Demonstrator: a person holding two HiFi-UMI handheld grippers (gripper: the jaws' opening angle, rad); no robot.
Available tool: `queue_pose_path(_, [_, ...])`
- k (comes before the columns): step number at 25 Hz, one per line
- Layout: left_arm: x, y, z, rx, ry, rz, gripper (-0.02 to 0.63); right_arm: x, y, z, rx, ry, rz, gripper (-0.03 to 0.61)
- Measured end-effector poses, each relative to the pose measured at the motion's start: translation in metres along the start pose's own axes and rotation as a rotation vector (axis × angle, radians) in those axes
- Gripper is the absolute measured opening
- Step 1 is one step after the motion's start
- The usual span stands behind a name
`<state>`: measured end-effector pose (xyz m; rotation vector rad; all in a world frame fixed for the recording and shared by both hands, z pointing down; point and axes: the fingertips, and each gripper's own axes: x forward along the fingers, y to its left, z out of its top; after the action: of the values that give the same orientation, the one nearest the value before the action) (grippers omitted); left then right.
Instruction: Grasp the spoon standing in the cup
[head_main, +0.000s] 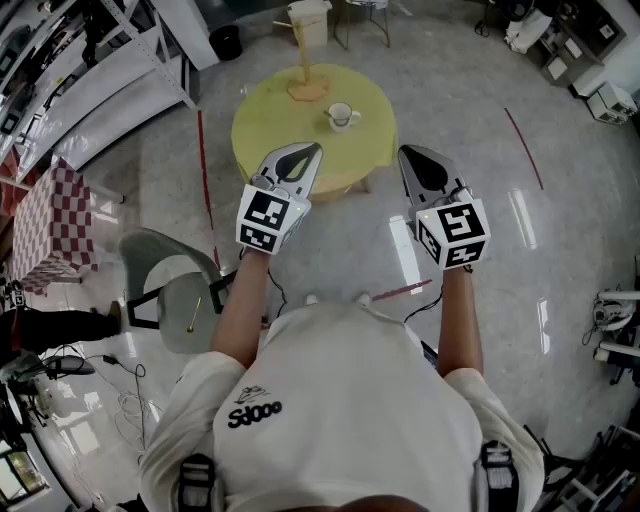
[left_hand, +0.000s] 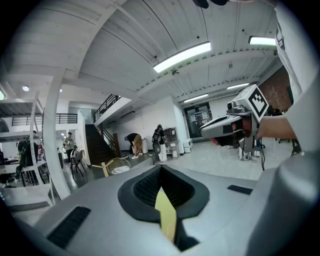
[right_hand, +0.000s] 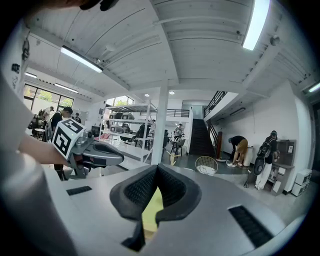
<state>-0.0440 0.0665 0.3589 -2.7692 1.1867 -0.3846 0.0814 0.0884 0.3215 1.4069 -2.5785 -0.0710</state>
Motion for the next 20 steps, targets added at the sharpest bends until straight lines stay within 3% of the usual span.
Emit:
queue_pose_path(9, [0.016,-0.027,-0.004,-0.029,0.029,0.049,0.026,-0.021,-0.024,-0.019,0.08,-0.04,0.07,0.015])
queue_pose_path(20, [0.038,-0.026,-0.015,-0.05,0.063,0.1,0.026,-0.009,-0.043,-0.039,0.077,-0.003,0.144,0.015])
